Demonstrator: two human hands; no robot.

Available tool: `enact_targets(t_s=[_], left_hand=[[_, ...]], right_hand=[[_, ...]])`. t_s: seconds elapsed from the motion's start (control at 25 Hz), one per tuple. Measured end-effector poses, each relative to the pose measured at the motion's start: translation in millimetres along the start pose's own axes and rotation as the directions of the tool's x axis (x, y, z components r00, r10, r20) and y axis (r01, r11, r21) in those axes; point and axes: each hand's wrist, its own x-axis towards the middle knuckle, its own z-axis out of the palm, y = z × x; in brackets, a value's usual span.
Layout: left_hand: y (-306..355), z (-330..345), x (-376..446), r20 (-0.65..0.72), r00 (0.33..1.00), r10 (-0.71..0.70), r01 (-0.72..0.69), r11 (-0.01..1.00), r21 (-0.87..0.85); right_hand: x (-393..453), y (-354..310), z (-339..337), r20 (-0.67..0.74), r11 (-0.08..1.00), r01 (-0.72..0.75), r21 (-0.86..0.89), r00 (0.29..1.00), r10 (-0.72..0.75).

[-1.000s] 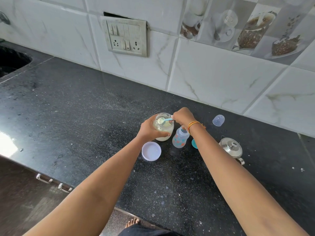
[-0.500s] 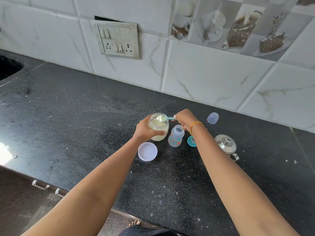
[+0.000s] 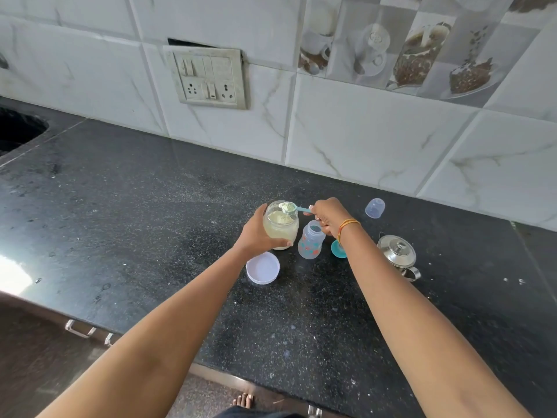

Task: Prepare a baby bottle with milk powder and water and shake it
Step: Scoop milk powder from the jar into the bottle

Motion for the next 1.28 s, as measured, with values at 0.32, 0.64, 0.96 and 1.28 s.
enact_targets(t_s=[0.32,0.64,0.96,1.28], left_hand=[[3.1,22.0,-45.0,-0.322,0.935,0.147,-0.115,0.987,0.116],[25.7,61.9,-61.7,-0.207,0.974,0.088,-0.068,0.992,0.104],[40.2,97.3,-41.5,-0.152,0.988,0.0,-0.022,0.99,-0.142],[51.4,103.7,-26.2,-0.242,0.967,-0.072,0.015,0.973,-0.23]], right_hand=[[-23.0,18.7,-17.7,-0.012,0.99,-0.015,0.143,1.0,0.017],[-21.7,43.9,-38.0,-0.063,0.986,-0.007,0.167,0.998,0.018],[-16.2,55.0,-55.8,-0.074,0.988,-0.006,0.157,0.997,0.018],[-2.3,53.1,-56.3,-0.038,0.979,-0.02,0.204,0.999,0.028]])
